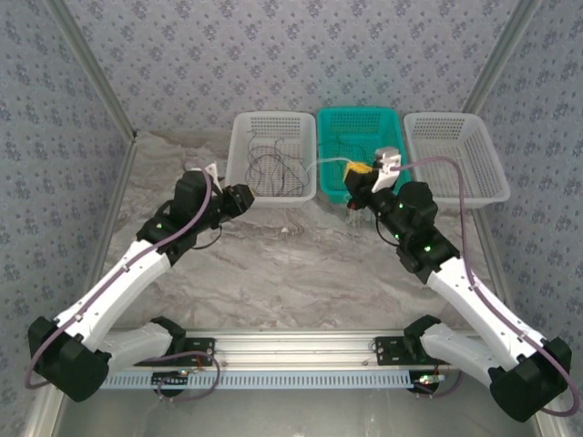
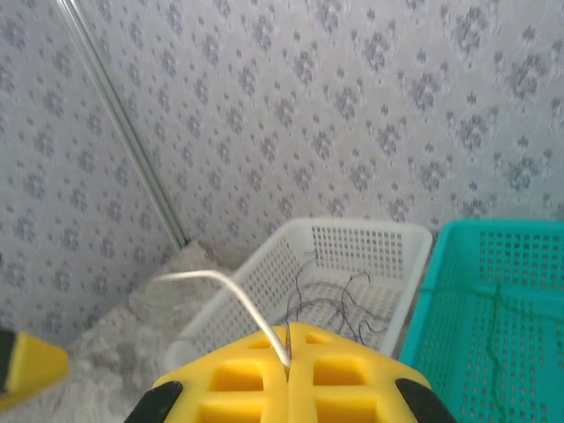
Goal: Untangle the cables
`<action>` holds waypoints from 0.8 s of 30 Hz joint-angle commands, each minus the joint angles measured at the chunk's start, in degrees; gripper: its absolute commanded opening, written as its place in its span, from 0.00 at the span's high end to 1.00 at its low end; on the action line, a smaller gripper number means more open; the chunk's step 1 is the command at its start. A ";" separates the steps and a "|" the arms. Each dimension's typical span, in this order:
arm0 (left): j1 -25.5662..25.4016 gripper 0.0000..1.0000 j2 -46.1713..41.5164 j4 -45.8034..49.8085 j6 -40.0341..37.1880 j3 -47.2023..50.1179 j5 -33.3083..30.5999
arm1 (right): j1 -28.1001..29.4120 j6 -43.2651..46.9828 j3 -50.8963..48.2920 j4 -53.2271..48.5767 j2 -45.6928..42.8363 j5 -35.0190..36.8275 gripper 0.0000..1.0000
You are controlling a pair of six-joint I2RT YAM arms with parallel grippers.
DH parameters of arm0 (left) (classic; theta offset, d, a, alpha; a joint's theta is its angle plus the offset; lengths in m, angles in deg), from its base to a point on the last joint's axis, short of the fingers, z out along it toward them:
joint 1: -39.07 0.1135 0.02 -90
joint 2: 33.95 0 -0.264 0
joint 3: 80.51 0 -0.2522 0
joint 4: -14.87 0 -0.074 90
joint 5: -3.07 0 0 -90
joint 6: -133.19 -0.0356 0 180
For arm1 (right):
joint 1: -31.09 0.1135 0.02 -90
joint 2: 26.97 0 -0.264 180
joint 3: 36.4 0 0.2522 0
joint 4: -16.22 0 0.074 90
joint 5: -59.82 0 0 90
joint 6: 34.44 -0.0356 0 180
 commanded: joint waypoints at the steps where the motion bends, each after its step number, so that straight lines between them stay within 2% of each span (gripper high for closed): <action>1: -1.31 0.58 0.27 -4.14 -1.97 0.04 -0.03 | -0.27 -1.03 6.83 -0.36 0.87 1.38 1.00; 6: -1.76 0.49 -0.97 -4.22 -4.43 0.61 -0.55 | -1.34 1.36 14.76 -1.29 4.12 7.60 1.00; 13: -1.84 0.47 -2.62 -5.62 -5.16 3.12 -0.65 | -7.28 5.71 28.26 -1.76 11.77 17.52 1.00; 16: -1.85 0.47 -2.80 -5.55 -5.64 3.28 -0.53 | -9.95 6.24 36.28 -6.51 17.84 26.92 1.00; 18: -1.82 0.47 -2.97 -5.65 -5.84 3.44 -0.62 | -10.63 7.30 42.75 -11.43 22.39 37.97 1.00; 20: -1.78 0.46 -3.14 -5.55 -5.92 3.47 -0.56 | -11.86 11.37 48.35 -14.22 27.17 46.12 1.00; 24: -1.85 0.46 -3.55 -6.02 -5.76 4.48 -0.30 | -15.57 18.79 47.53 -10.52 30.03 48.87 1.00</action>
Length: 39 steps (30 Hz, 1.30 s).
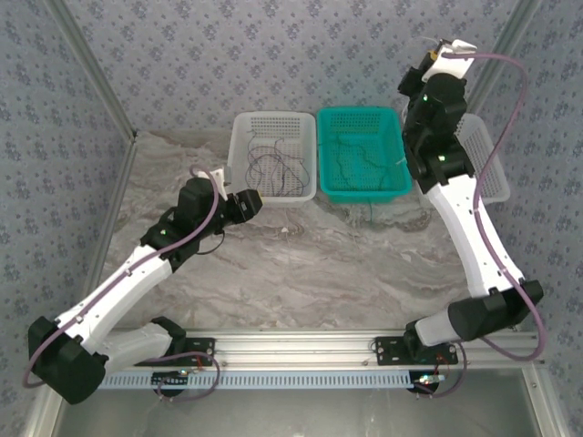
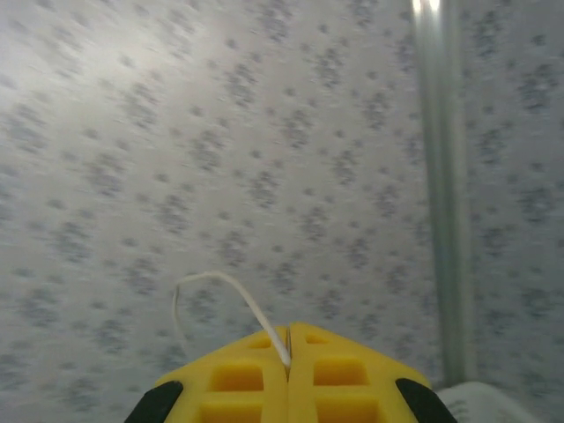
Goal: Untangle the cables
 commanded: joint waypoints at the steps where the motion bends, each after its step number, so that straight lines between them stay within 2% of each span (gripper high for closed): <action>1: -0.28 0.46 -1.84 -2.55 -1.00 1.25 -0.26 | -3.06 8.72 -1.12 -0.55 1.18 9.35 1.00; 6: -0.25 0.46 -1.67 -3.79 -0.40 2.36 0.09 | -8.10 12.51 -14.52 6.98 -2.10 7.42 1.00; 8: -0.32 0.46 -1.50 -3.92 -0.23 2.36 0.49 | -7.39 21.78 -21.36 17.34 -3.59 4.30 1.00; 10: -0.29 0.46 -1.37 -4.21 -0.24 2.59 0.61 | -6.98 26.67 -25.33 22.40 -4.48 1.77 1.00; 12: -0.35 0.46 -1.32 -4.59 -0.11 2.66 0.61 | -6.89 29.06 -27.18 22.21 -5.55 -1.00 1.00; 17: -0.34 0.46 -1.01 -6.80 1.29 3.49 1.23 | -5.71 33.09 -38.04 31.37 -9.59 -3.38 1.00; 20: -0.43 0.46 -0.96 -6.96 1.41 3.62 1.68 | -7.46 28.90 -42.36 30.88 -11.74 -4.49 1.00; 23: -0.40 0.45 -1.13 -6.69 1.27 3.76 1.73 | -11.18 21.19 -43.86 25.48 -11.74 -5.19 1.00; 26: -0.41 0.45 -1.23 -6.54 1.28 3.71 1.70 | -16.48 14.11 -46.21 25.69 -10.97 -10.09 1.00; 35: -0.66 0.45 0.08 -6.87 1.77 3.54 1.59 | -28.18 -2.79 -35.36 13.82 0.94 -20.87 1.00; 39: -0.71 0.45 0.62 -6.70 1.82 3.35 1.64 | -28.84 -6.46 -30.47 10.08 7.36 -22.97 1.00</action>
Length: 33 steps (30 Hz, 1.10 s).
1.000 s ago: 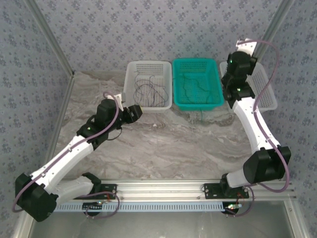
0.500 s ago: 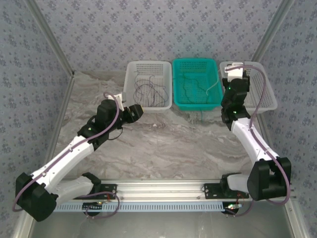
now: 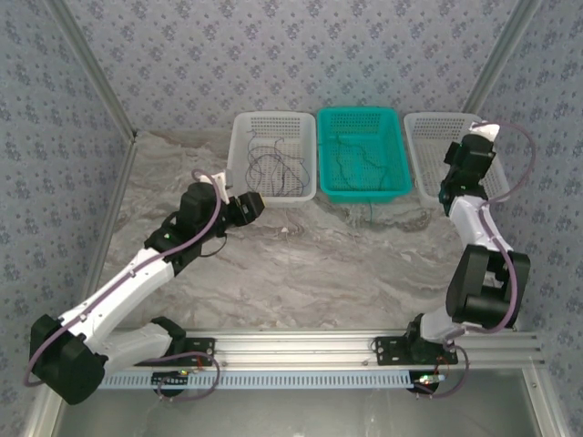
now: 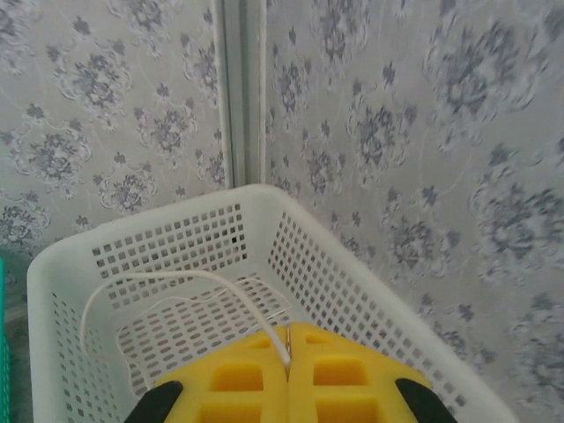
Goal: Untangle the cables
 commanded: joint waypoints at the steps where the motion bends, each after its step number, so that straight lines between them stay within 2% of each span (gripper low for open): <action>1: -0.53 0.45 0.36 -1.45 0.68 -0.13 0.62 | -0.15 -7.53 5.75 -6.84 4.77 -3.16 1.00; 4: -0.44 0.45 0.36 -1.15 0.55 -0.18 0.50 | -0.56 -10.56 12.66 -12.64 11.33 1.09 1.00; 8: -0.48 0.45 -0.03 0.24 0.17 -0.54 0.02 | -0.84 -10.62 15.04 -11.80 18.94 4.51 0.99; 10: -0.51 0.45 -0.33 0.89 0.24 -0.55 -0.45 | -1.28 -12.44 18.89 -16.93 22.64 5.37 0.97; 12: -0.54 0.45 -0.61 1.27 0.28 -0.53 -0.75 | -1.48 -12.73 20.74 -18.49 24.50 3.02 0.88; 14: -0.49 0.45 -0.61 1.36 0.33 -0.52 -1.10 | -1.22 -13.83 21.43 -19.72 24.25 2.18 0.71; 16: -0.53 0.45 -0.21 1.19 0.39 -0.53 -1.27 | -0.28 -14.48 20.19 -18.95 21.99 3.37 0.55; 18: -0.53 0.45 0.54 1.01 0.33 -0.85 -1.25 | 0.72 -14.85 18.24 -17.84 18.75 4.23 0.47; 23: -0.50 0.45 3.04 1.41 0.09 -1.83 -1.23 | 3.65 -14.95 14.18 -18.98 9.78 -2.87 0.46; 28: -1.46 0.45 5.03 2.99 0.63 -2.19 -2.91 | 8.51 -14.20 8.51 -21.35 0.17 -15.40 0.47; 33: -4.51 0.44 8.89 5.68 4.37 -2.85 -7.22 | 20.35 -16.69 1.30 -26.29 -10.34 -24.13 0.47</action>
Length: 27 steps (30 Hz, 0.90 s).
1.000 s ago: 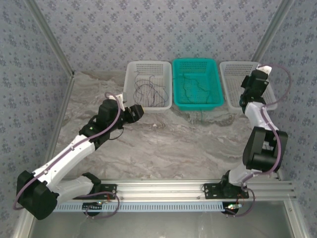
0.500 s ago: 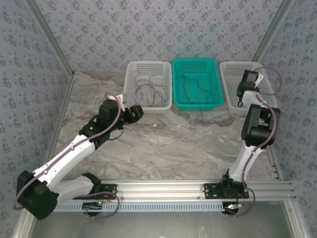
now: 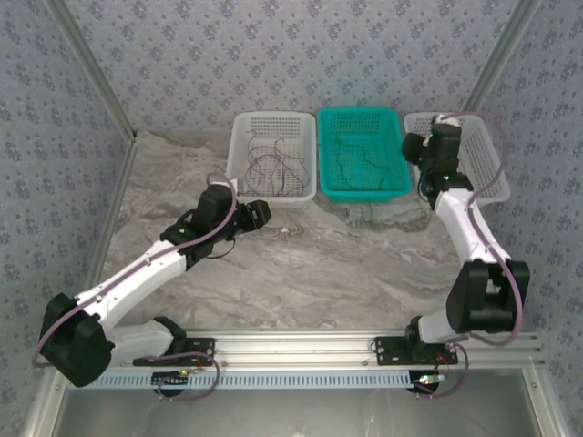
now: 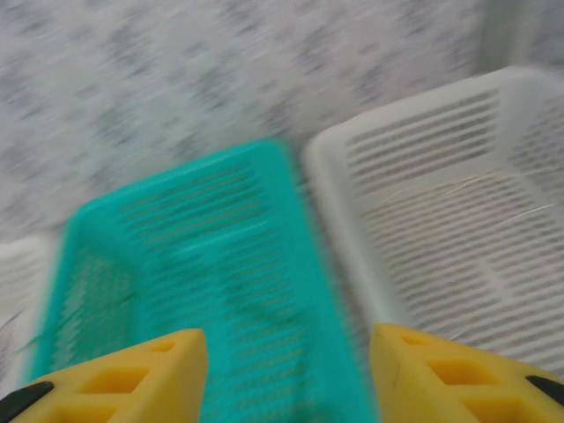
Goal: Untangle the cables
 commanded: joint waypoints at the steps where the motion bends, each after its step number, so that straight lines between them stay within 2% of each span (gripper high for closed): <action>1: -2.21 0.43 3.19 4.21 3.48 -3.18 -5.58 | 8.91 -2.12 -4.00 -6.74 -5.24 -8.15 0.47; 3: -4.27 0.43 5.96 6.90 5.02 -4.58 -9.70 | 16.28 -1.89 -5.84 -9.29 -8.02 -6.47 0.47; 6: -6.51 0.44 10.20 6.50 6.62 -5.09 -12.23 | 25.89 -1.51 -9.10 -10.80 -11.05 -2.44 0.46; 10: -9.02 0.49 17.24 4.91 7.89 -7.06 -13.58 | 33.34 -4.99 -12.80 -10.03 -12.23 1.82 0.46; 15: -12.49 0.51 28.24 10.09 7.64 -14.07 -17.85 | 34.91 -9.38 -14.75 -13.10 -12.41 7.46 0.46; 21: -12.95 0.50 36.58 11.82 8.33 -17.37 -22.14 | 35.13 -10.02 -16.06 -14.97 -12.96 6.56 0.46; 23: -12.95 0.51 38.86 11.11 7.87 -17.73 -22.54 | 35.10 -10.04 -16.53 -15.09 -13.73 7.11 0.46; 27: -13.13 0.56 43.26 10.12 6.49 -19.25 -19.28 | 35.07 -9.69 -17.06 -15.07 -14.74 7.33 0.46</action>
